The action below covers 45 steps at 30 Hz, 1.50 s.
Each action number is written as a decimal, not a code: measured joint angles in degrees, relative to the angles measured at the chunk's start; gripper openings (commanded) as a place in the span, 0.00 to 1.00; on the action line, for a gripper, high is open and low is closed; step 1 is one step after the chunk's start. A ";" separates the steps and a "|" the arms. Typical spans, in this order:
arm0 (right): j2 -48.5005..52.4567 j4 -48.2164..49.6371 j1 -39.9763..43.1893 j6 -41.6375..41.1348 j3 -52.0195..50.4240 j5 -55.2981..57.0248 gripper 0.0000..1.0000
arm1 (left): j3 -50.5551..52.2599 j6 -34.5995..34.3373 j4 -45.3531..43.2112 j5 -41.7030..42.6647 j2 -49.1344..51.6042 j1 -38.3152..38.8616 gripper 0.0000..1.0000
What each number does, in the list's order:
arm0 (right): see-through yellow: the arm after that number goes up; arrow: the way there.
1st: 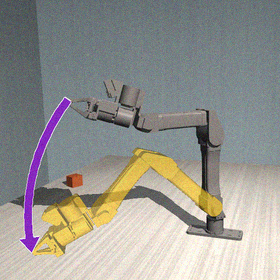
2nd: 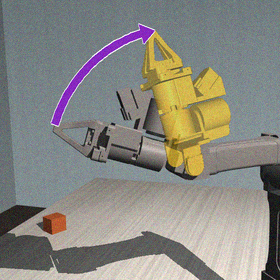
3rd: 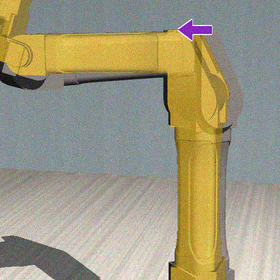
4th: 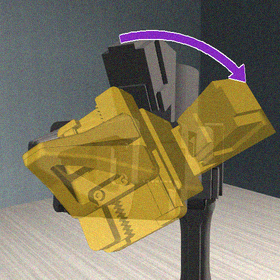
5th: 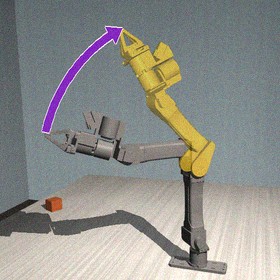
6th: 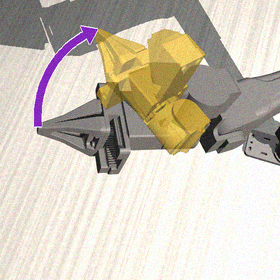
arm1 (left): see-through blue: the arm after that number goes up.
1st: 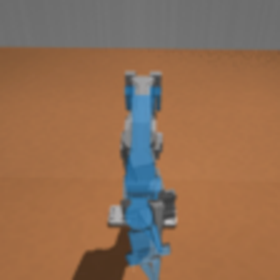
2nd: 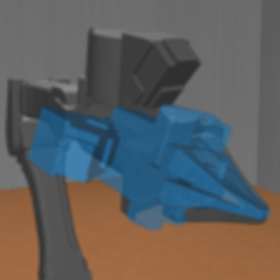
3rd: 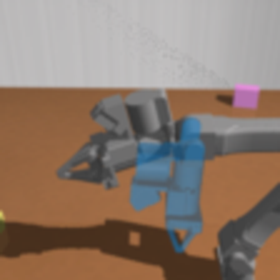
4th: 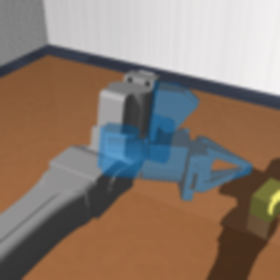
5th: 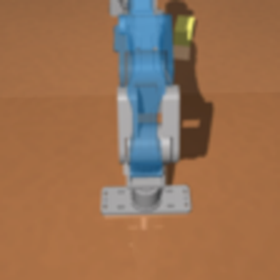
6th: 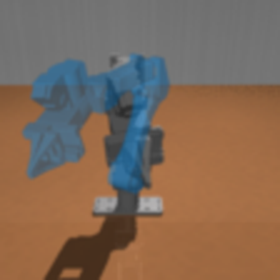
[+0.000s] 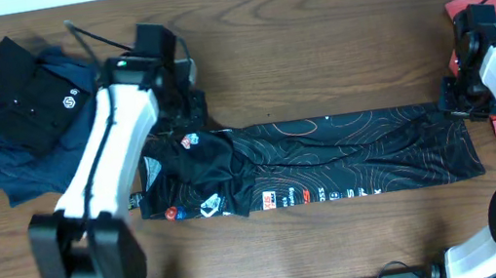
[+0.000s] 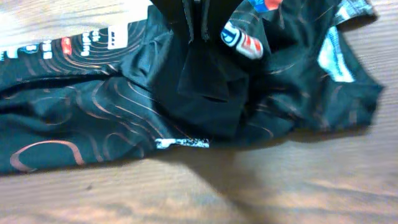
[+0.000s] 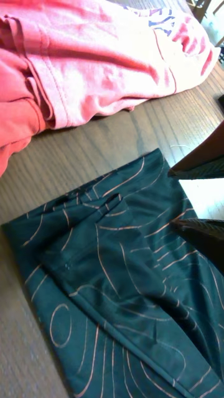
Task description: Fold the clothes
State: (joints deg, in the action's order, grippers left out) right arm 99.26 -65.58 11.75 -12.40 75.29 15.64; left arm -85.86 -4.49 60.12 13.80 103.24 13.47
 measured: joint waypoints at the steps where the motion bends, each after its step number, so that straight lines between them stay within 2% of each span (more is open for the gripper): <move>1: 0.00 -0.02 0.24 0.00 0.00 -0.11 0.20 | 0.00 0.00 0.00 0.00 1.29 0.26 0.06; 9: 0.00 -0.17 1.16 0.00 -0.02 -0.31 0.20 | 0.02 0.00 -0.90 0.00 8.28 1.97 0.06; 15: 0.00 -0.17 1.16 0.00 -0.02 -0.39 0.20 | 0.02 -0.02 0.04 0.07 9.05 2.01 0.06; 20: 0.00 -0.07 1.16 0.00 -0.02 -0.39 0.20 | 0.02 2.23 2.47 3.72 9.05 2.71 0.06; 29: 0.00 0.02 1.16 0.00 -0.04 -0.42 0.20 | 0.02 8.09 2.25 7.45 9.05 13.25 0.07; 30: 0.00 0.02 1.16 0.00 -0.04 -0.42 0.20 | 0.02 8.28 1.99 7.54 9.05 14.45 0.08; 31: 0.00 0.00 1.16 0.00 -0.04 -0.39 0.20 | 0.02 8.48 1.70 7.56 9.05 15.41 0.16; 33: 0.00 0.00 1.16 0.00 -0.04 -0.42 0.20 | 0.02 9.38 1.40 7.41 9.05 17.00 0.38; 35: 0.00 0.00 1.16 0.00 -0.04 -0.42 0.20 | 0.02 9.40 1.42 7.17 9.05 18.25 0.51; 36: 0.00 -0.02 1.16 0.00 -0.04 -0.42 0.20 | 0.02 9.38 1.42 7.06 9.05 18.78 0.54; 45: 0.00 -0.92 1.16 0.00 -0.04 -0.42 0.24 | 0.02 9.22 2.40 6.75 8.92 19.26 0.56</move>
State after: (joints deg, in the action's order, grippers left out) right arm 99.26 -66.50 12.91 -12.40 75.24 15.22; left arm -85.84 4.73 62.52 20.56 112.16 32.73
